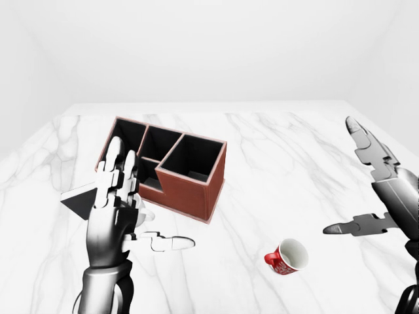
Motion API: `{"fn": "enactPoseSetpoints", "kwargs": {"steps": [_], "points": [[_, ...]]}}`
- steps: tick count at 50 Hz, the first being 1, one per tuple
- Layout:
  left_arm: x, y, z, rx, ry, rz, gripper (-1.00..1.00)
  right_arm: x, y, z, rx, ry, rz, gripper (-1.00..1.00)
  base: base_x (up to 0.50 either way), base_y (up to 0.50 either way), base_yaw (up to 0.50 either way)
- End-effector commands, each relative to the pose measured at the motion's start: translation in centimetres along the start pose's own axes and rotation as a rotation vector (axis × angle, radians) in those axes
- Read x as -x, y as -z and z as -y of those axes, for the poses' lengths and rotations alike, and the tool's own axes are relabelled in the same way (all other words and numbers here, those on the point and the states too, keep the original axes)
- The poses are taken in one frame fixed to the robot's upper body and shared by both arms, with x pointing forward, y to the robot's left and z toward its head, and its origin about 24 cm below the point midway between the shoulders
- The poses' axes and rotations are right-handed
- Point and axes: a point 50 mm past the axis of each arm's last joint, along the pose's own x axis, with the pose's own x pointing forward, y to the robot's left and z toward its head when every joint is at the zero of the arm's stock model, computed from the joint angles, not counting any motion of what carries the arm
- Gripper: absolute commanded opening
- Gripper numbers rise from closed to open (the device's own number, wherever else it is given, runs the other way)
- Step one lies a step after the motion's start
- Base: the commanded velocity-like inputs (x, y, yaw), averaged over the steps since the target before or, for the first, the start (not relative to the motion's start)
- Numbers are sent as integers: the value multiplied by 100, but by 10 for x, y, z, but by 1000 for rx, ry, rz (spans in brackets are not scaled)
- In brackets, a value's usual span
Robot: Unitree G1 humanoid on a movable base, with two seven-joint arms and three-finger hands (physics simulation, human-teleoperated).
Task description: Pick up the red mug and place it to the right of the caddy.
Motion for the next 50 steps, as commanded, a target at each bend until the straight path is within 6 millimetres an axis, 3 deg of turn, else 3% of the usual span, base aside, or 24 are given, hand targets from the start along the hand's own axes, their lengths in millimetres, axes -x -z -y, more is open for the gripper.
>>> {"fn": "enactPoseSetpoints", "kwargs": {"steps": [1,7,17,26,34,35,39,50], "points": [[-1,1,-1,0,-4,2,100,5,-3,-3,1,4,-11,100,0,0,0],[0,1,0,0,-1,-3,100,21,6,-19,-77,-43,-103,100,0,0,0],[-1,3,-1,0,-6,-8,100,35,15,-30,-150,-50,-198,100,0,0,0],[-1,5,0,1,-2,-15,100,59,30,-57,-206,-129,-298,100,0,0,0],[-1,4,0,1,-4,-16,100,67,30,-53,-213,-87,-306,100,0,0,0],[-1,6,0,1,-3,-21,100,74,42,-62,-248,-118,-376,100,0,0,0],[-3,10,1,3,-1,-35,100,91,59,-77,-309,-156,-496,100,0,0,0],[-3,10,2,3,5,-36,100,83,57,-70,-283,-125,-463,100,0,0,0]]}}
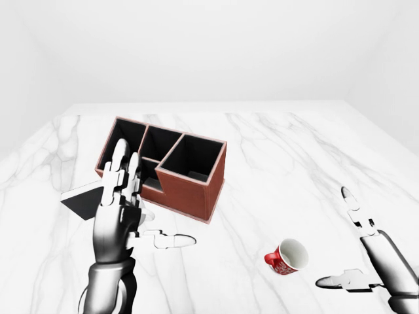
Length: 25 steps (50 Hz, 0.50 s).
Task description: Pick up the red mug and place it to the right of the caddy.
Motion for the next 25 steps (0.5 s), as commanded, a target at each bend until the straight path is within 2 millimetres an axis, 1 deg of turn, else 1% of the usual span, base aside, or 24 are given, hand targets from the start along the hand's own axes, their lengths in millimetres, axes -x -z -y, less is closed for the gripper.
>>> {"fn": "enactPoseSetpoints", "kwargs": {"steps": [1,5,11,17,20,25], "points": [[-1,3,0,2,3,-10,100,2,10,-4,-29,-5,-51,100,0,0,0],[0,-1,0,2,2,4,100,1,13,-7,-26,-24,-67,100,0,0,0],[-1,1,0,2,3,-1,100,-6,9,-6,4,-33,-41,100,0,0,0],[-1,1,1,2,3,-2,100,-13,-1,-5,55,-46,3,100,0,0,0],[-1,2,0,3,3,-7,100,-18,-10,-3,88,-40,46,100,0,0,0],[-1,0,0,2,2,2,100,-17,-11,-4,96,-53,51,100,0,0,0]]}}
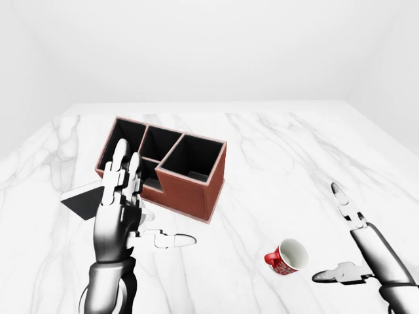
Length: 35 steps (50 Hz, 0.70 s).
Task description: Pick up the red mug and place it to the right of the caddy.
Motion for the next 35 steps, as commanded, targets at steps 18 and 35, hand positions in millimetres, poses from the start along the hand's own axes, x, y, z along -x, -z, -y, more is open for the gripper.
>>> {"fn": "enactPoseSetpoints", "kwargs": {"steps": [18,35], "points": [[0,-1,0,0,-4,3,100,4,13,-15,-6,-82,-75,100,0,0,0],[0,-1,-1,-1,-5,6,100,-3,15,-21,3,-110,-84,100,0,0,0]]}}
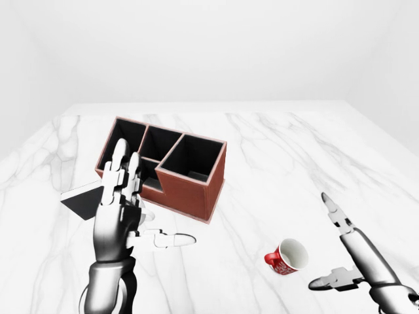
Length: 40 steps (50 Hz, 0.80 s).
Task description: Pick up the red mug and place it to the right of the caddy.
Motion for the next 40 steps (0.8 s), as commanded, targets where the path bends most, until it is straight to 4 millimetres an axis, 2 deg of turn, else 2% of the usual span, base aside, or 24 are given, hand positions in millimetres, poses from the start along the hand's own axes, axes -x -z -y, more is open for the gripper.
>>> {"fn": "enactPoseSetpoints", "kwargs": {"steps": [1,9,24,40], "points": [[0,-1,0,-1,-1,5,100,-2,3,-6,0,-27,-15,100,0,0,0],[-1,4,-1,-4,-3,-12,100,-4,8,-11,-9,-60,-33,100,0,0,0],[0,2,0,-1,1,-7,100,-6,19,-19,-12,-105,-80,100,0,0,0],[0,2,0,1,0,-10,100,-15,14,-22,32,-138,-58,100,0,0,0]]}}
